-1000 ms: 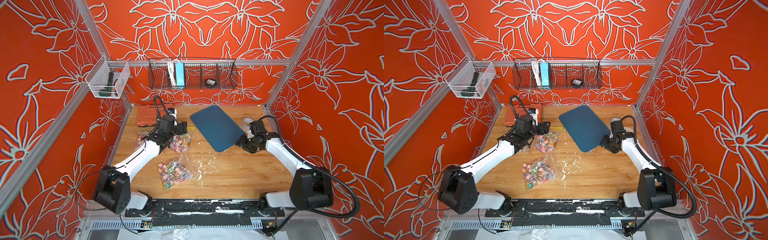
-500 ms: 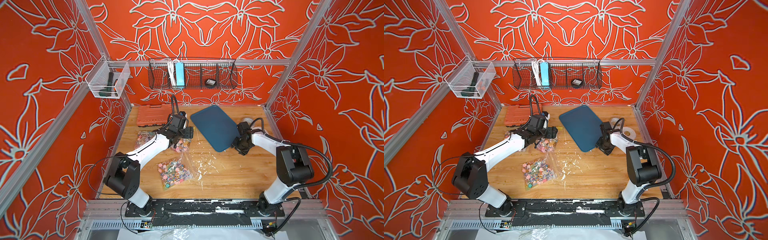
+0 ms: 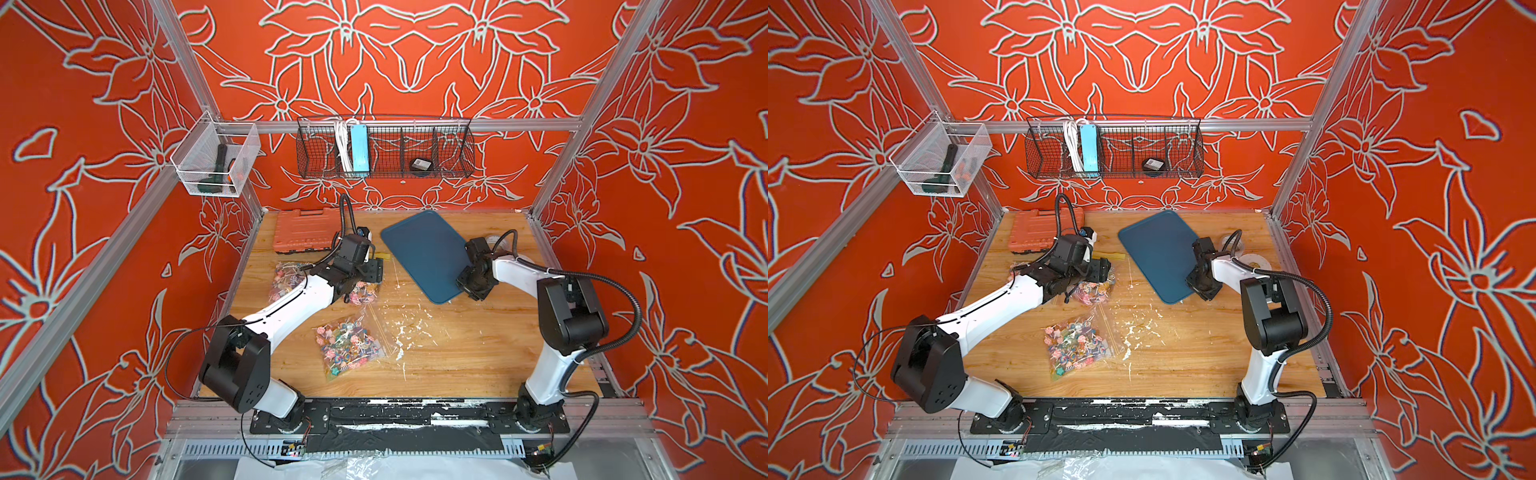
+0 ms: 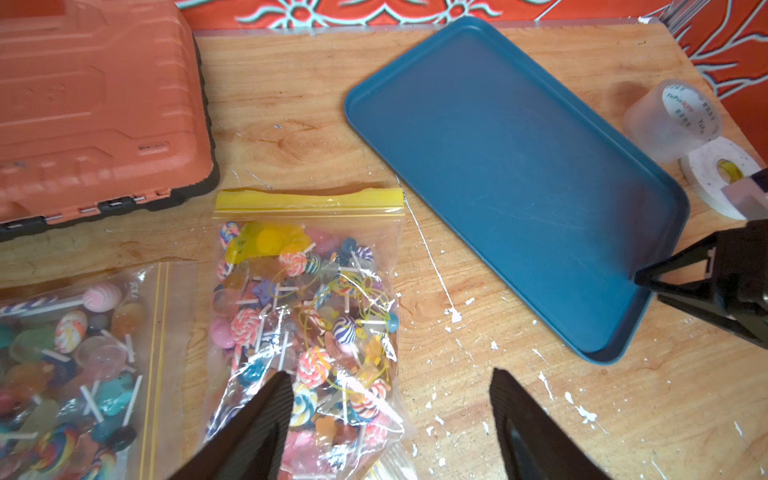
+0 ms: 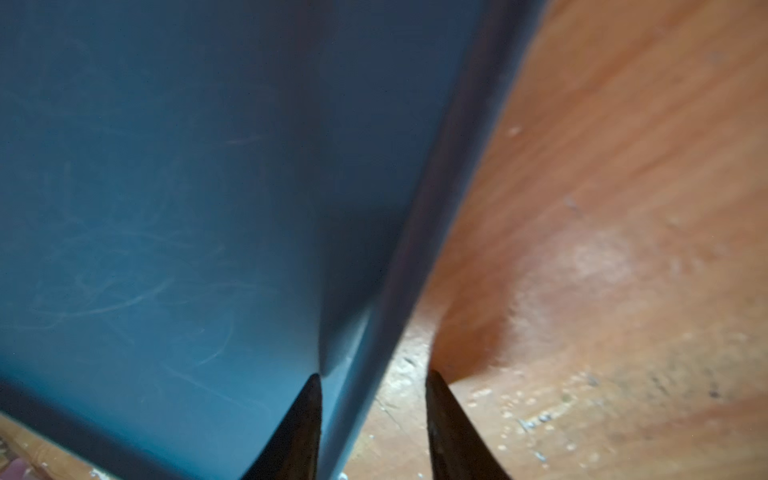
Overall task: Pour candies out of the ziploc bag
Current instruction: Adjust the tray at the center of the board.
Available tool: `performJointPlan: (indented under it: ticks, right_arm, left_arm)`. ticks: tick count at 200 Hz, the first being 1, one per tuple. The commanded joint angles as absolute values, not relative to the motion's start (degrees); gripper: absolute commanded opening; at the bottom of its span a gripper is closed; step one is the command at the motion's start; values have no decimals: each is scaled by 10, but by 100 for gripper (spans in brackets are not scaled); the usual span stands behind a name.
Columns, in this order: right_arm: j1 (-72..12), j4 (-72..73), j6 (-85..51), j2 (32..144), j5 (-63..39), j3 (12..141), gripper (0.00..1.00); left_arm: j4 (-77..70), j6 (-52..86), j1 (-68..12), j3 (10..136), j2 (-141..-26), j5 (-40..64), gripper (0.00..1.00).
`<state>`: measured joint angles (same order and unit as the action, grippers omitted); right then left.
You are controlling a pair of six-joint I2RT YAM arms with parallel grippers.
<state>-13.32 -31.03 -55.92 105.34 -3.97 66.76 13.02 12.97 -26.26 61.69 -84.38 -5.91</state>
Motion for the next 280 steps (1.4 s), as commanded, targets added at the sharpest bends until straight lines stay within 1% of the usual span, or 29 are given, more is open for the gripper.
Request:
performJointPlan:
  ticks: [1, 7, 30, 55, 125, 171, 226, 280]
  right_arm:
    - [-142, -332, -569, 1074, -14, 672, 33]
    - [-143, -332, -570, 1076, -11, 671, 31]
    - [-143, -331, -571, 1088, -6, 671, 19]
    - [-143, -333, -573, 1098, 0, 671, 11]
    - [-144, -351, -563, 1106, 31, 675, 0]
    - [-143, -407, -477, 1146, 73, 766, 0]
    - [-122, -495, -288, 1223, 143, 896, 0]
    - [-72, -486, -201, 1236, 185, 933, 0]
  left_arm:
    - [128, 128, -266, 610, -822, -71, 76]
    - [127, 128, -266, 609, -819, -72, 76]
    - [124, 129, -267, 603, -812, -71, 76]
    - [123, 128, -268, 602, -808, -69, 75]
    - [116, 127, -270, 592, -795, -68, 75]
    - [119, 129, -270, 585, -779, -75, 75]
    - [129, 140, -271, 586, -771, -84, 74]
    - [144, 164, -272, 560, -770, -105, 73]
